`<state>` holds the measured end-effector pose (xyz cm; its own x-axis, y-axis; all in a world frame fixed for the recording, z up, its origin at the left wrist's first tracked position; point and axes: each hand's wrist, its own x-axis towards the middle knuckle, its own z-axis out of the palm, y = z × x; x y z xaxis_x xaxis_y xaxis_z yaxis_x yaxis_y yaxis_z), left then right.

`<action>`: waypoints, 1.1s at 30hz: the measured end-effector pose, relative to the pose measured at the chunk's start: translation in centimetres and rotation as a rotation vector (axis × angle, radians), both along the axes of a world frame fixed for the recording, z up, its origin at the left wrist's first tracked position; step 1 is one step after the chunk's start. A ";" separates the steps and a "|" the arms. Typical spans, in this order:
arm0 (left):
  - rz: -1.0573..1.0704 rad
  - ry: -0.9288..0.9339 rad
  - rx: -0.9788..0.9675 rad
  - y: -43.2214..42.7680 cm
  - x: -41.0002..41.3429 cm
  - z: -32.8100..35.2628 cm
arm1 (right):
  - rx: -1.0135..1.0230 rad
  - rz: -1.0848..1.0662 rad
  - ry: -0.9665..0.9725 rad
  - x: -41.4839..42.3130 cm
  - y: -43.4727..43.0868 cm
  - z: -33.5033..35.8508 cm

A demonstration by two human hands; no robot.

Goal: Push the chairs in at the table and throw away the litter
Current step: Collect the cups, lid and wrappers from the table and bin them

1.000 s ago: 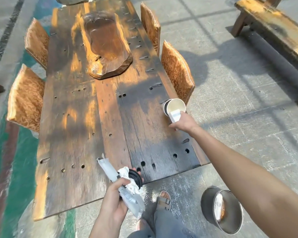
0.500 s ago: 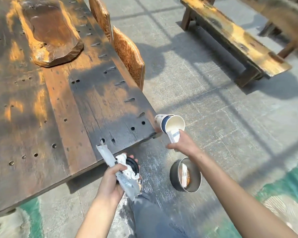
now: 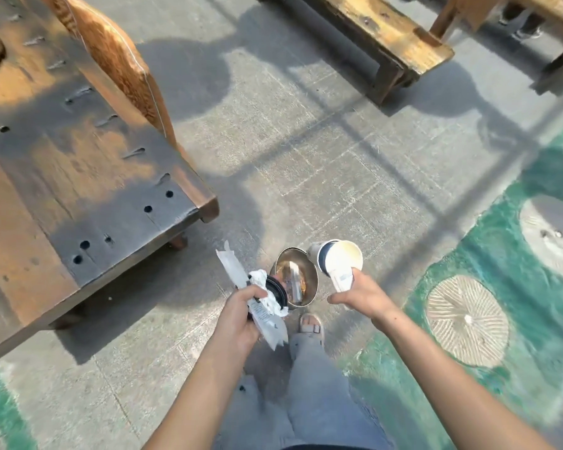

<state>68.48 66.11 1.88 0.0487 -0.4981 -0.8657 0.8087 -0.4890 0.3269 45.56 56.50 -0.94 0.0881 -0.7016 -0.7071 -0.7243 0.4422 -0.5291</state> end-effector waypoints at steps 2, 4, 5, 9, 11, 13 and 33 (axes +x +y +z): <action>0.017 -0.006 0.017 -1.3 -1.5 -1.5 | 0.025 0.004 0.008 -1.7 -0.6 -1.3; 0.034 -0.007 0.037 -2.8 -3.1 -3.2 | 0.057 0.022 -0.008 -3.2 -1.7 -2.9; 0.040 -0.013 0.053 -3.5 -4.0 -3.9 | 0.086 0.030 -0.012 -3.9 -2.2 -3.6; 0.046 -0.050 0.128 -6.3 -8.1 -7.4 | 0.177 0.089 -0.038 -6.0 -4.3 -6.4; 0.056 -0.089 0.159 -7.6 -9.8 -9.9 | 0.191 0.103 -0.035 -6.6 -5.8 -8.2; 0.077 -0.130 0.195 -8.9 -11.0 -13.0 | 0.183 0.129 -0.027 -6.8 -7.3 -10.1; -0.549 -1.192 0.218 -20.6 -12.7 -49.2 | 0.542 0.006 -0.186 -0.8 -13.8 -49.4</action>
<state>55.81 45.49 -47.30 0.6669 -0.5546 -0.4977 -0.2336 -0.7898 0.5671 44.75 42.71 -50.32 0.2479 -0.2424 -0.9380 -0.6442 0.6819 -0.3465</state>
